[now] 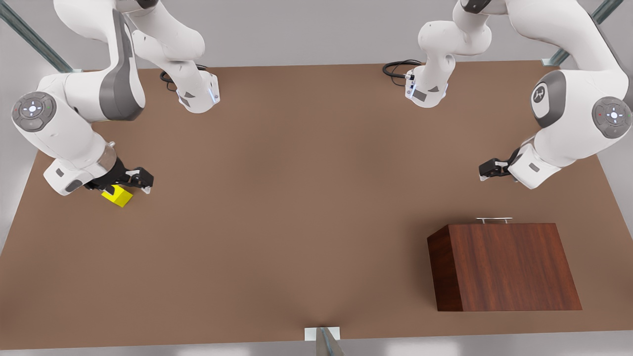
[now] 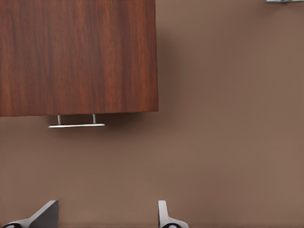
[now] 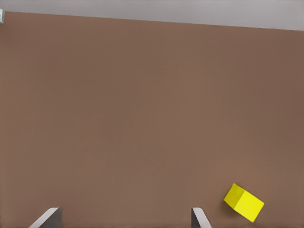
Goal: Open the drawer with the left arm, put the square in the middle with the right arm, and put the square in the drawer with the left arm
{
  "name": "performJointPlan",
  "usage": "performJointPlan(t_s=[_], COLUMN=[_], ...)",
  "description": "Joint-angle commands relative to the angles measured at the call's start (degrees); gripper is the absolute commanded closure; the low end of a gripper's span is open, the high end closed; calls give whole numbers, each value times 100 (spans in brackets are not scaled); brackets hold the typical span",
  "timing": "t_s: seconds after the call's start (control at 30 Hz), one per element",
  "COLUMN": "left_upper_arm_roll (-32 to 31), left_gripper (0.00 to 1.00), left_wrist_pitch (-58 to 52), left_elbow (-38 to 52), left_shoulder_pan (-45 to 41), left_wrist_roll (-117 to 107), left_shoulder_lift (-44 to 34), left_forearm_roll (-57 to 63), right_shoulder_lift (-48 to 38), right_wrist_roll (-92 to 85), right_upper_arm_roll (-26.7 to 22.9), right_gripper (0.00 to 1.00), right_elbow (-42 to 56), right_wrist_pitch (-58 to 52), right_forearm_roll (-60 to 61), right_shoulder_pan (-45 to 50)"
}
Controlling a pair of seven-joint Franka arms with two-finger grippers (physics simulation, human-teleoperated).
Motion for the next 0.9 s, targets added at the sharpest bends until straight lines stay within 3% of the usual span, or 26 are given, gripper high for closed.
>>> performJointPlan(t_s=[0.0, 0.07, 0.17, 0.33, 0.47, 0.53, 0.6, 0.87], left_upper_arm_roll=[0, 53, 377, 685, 721, 826, 914, 1063], left_gripper=[0, 0, 0, 0, 0, 0, 0, 0], left_wrist_pitch=[-8, 70, 2064, 4930, 5265, 5379, 5608, 6698], left_elbow=[-7, -507, -2757, -4454, -4603, -4647, -4665, -5008], left_shoulder_pan=[4, 12, 12, 12, 12, 12, 12, 48], left_wrist_roll=[1, -1025, -5042, -6467, -6784, -6810, -6810, -6810], left_shoulder_lift=[-1, -97, -537, -757, -739, -713, -695, -581], left_forearm_roll=[55, -16, 11, 11, 11, 28, 46, 46], right_shoulder_lift=[8, 0, 8, 430, 360, -352, -370, 61], right_wrist_roll=[6, 7, -2, 33, 33, 699, 1351, 2274], right_upper_arm_roll=[-8, 0, 0, -44, -158, -167, -202, -202], right_gripper=[0, 0, 0, 0, 0, 0, 0, 0], right_elbow=[0, 0, 106, 185, -526, -2266, -3058, -3639], right_wrist_pitch=[1, -8, -17, -307, -281, 1090, 1907, 2787], right_forearm_roll=[0, 0, 0, -272, -264, -255, -255, -246], right_shoulder_pan=[3, 3, 3, -41, -489, -762, -1007, -1623])
